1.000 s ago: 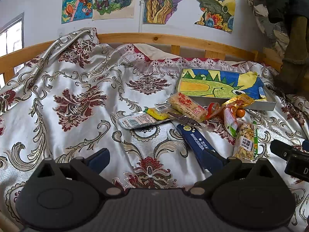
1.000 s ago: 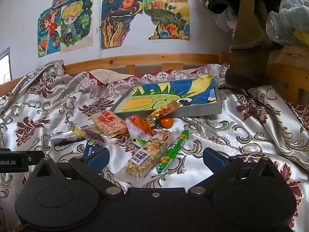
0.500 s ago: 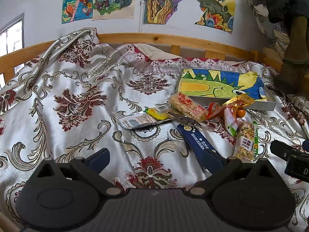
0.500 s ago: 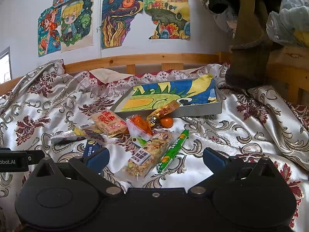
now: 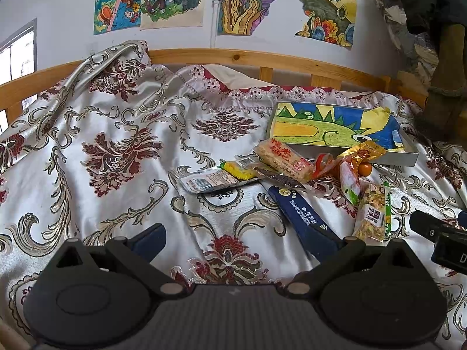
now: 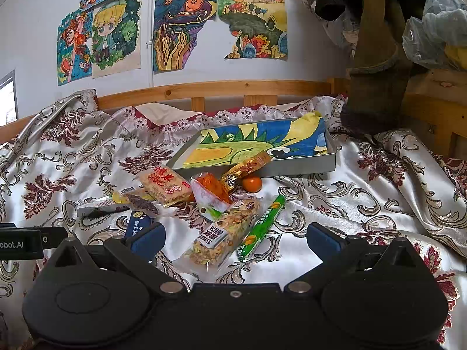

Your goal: Organize snacks

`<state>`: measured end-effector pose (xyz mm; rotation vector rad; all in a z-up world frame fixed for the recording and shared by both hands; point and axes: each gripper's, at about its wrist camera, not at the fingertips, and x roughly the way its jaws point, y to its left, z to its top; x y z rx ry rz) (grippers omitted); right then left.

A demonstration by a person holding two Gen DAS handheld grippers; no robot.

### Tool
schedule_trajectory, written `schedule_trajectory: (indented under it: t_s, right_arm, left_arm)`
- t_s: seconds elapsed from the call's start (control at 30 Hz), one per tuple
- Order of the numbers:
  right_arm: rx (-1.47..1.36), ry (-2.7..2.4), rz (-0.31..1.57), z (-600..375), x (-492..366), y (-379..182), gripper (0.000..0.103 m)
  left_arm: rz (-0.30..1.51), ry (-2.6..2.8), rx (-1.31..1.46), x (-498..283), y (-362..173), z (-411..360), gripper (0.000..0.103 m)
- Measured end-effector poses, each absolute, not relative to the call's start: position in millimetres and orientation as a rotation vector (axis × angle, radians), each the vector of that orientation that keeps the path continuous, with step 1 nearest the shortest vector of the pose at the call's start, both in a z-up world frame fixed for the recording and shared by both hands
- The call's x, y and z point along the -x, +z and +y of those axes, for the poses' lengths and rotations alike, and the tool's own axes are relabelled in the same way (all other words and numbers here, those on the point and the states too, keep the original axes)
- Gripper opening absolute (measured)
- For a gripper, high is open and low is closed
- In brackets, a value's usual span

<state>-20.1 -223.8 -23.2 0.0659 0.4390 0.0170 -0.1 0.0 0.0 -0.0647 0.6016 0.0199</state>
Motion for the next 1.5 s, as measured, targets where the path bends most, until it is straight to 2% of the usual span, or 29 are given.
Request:
schedule_trajectory:
  t_s: [0.53, 1.03, 1.5]
  right_arm:
    - [-0.057, 0.009, 0.444, -224.3, 18.5, -26.3, 0.102]
    - [-0.004, -0.014, 0.487, -218.5, -21.7, -26.5, 0.102]
    - [-0.027, -0.001, 0.557, -219.9, -64.6, -53.2, 0.102]
  left_arm:
    - [0.620, -0.014, 0.110, -32.4, 8.7, -0.3, 0.102]
    - [0.777, -0.090, 0.153, -101.8, -7.4, -17.7, 0.102]
    - [0.853, -0.120, 0.095, -123.4, -24.5, -28.8, 0.102]
